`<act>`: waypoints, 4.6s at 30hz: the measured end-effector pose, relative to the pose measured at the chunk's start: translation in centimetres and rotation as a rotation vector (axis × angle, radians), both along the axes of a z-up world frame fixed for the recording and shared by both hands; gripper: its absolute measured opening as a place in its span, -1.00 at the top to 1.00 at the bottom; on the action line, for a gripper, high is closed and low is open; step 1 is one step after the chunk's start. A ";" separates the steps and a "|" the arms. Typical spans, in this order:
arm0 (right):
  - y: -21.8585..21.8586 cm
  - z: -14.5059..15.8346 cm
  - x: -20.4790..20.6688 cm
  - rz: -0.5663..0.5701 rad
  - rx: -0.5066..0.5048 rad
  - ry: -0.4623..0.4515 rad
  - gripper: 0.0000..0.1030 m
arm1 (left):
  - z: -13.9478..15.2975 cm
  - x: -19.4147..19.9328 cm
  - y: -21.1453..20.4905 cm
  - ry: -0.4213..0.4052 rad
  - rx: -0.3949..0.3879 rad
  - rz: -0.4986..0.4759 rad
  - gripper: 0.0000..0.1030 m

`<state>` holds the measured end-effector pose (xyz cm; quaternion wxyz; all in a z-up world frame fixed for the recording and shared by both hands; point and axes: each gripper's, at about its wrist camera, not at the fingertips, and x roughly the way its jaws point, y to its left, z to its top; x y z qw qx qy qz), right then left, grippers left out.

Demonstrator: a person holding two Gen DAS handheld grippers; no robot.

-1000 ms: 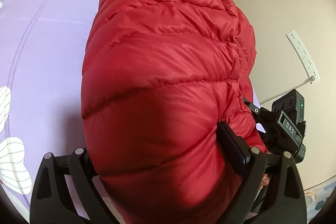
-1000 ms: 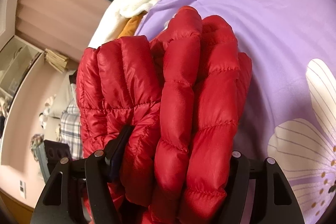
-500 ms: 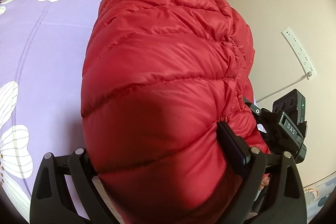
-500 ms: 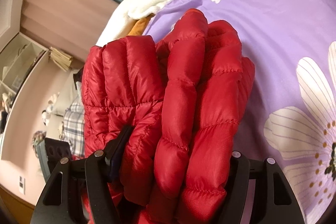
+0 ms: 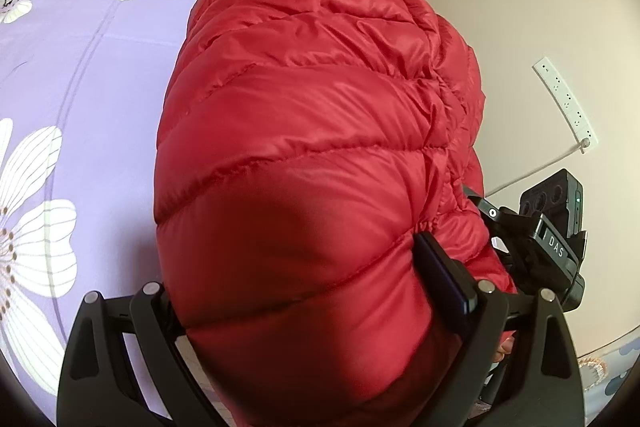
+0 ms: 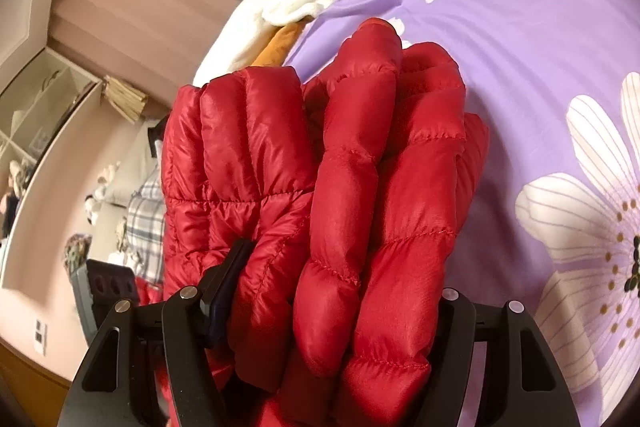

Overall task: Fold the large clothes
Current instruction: 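Hold the folded red jacket end pressed down with both closed grippers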

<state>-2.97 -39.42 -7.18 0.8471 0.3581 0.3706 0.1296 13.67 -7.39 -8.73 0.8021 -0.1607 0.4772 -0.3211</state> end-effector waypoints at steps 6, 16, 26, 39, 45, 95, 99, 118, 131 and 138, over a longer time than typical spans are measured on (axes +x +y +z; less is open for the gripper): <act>0.0 0.1 0.6 0.026 -0.007 -0.007 -0.36 | 0.3 -0.7 0.9 -0.006 -0.006 0.015 -0.84; -0.4 0.1 1.3 0.057 -0.014 -0.017 -0.36 | 0.5 -1.3 2.3 -0.021 -0.012 0.036 -0.84; -0.3 0.2 1.8 0.093 -0.027 -0.022 -0.36 | 0.3 -1.4 3.5 -0.024 -0.021 0.062 -0.84; -0.3 0.3 2.4 0.127 -0.043 -0.022 -0.36 | 0.4 -2.3 4.5 -0.023 -0.032 0.088 -0.84; -0.1 0.4 2.7 0.138 -0.051 -0.022 -0.36 | 0.3 -2.4 5.0 -0.020 -0.037 0.097 -0.84; 1.3 0.6 4.8 0.190 -0.075 0.014 -0.36 | 0.5 -2.8 6.1 0.012 -0.028 0.145 -0.84; 1.3 0.7 4.7 0.188 -0.075 0.014 -0.36 | 0.5 -2.7 6.0 0.012 -0.028 0.145 -0.84; 1.5 0.4 4.5 0.178 -0.068 0.002 -0.36 | 0.4 -2.9 6.2 -0.010 -0.011 0.147 -0.84; 1.9 0.4 4.4 0.176 -0.078 -0.011 -0.36 | 0.8 -3.0 6.3 -0.031 -0.001 0.152 -0.84; 1.9 0.5 4.2 0.174 -0.082 -0.022 -0.36 | 0.6 -3.1 6.1 -0.041 0.001 0.157 -0.84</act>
